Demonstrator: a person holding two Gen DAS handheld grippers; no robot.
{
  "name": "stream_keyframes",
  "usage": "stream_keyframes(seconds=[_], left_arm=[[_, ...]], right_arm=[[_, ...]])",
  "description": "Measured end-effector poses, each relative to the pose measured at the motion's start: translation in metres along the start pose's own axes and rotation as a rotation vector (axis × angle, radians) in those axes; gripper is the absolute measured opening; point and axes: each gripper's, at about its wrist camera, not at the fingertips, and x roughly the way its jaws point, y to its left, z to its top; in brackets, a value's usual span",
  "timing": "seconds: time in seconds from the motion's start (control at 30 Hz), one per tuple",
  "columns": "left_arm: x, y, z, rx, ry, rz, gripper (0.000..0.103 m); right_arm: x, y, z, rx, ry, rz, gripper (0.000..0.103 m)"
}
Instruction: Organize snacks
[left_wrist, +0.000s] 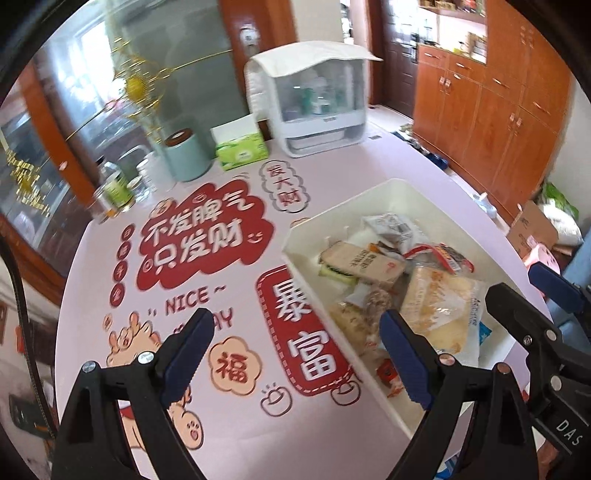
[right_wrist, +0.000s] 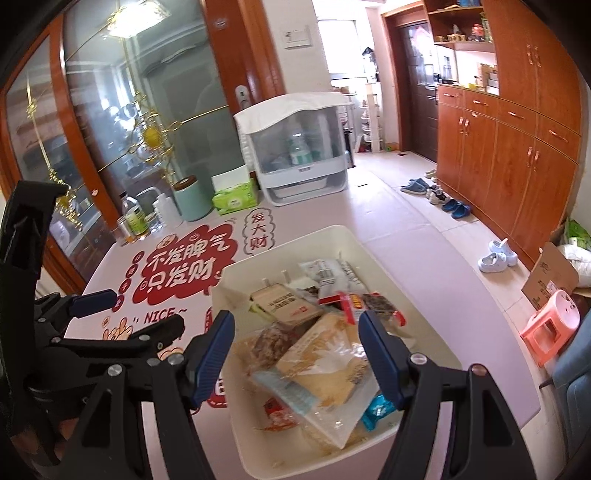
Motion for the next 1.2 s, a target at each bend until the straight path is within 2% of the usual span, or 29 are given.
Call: stream_keyframes(seconds=[0.27,0.67,0.97,1.1,1.2], left_arm=[[-0.013,0.033,-0.027,-0.073,0.001,0.067,0.09],[-0.046,0.07,-0.059,-0.156,-0.022,0.098,0.093],[-0.065,0.099,-0.09,-0.233,-0.021,0.134,0.097],[-0.069,0.1,-0.101,-0.233,-0.002,0.146,0.097],[-0.07,0.098,-0.107,-0.237,0.012,0.125,0.097]], right_arm=[[0.003,0.028,-0.007,-0.057,0.032,0.061,0.07],[-0.008,0.064,-0.013,-0.093,0.05,0.109,0.07],[-0.022,0.084,-0.028,-0.1,0.086,0.102,0.07],[-0.029,0.095,-0.034,-0.129,0.104,0.05,0.07],[-0.036,0.101,-0.039,-0.166,0.102,0.014,0.07]])
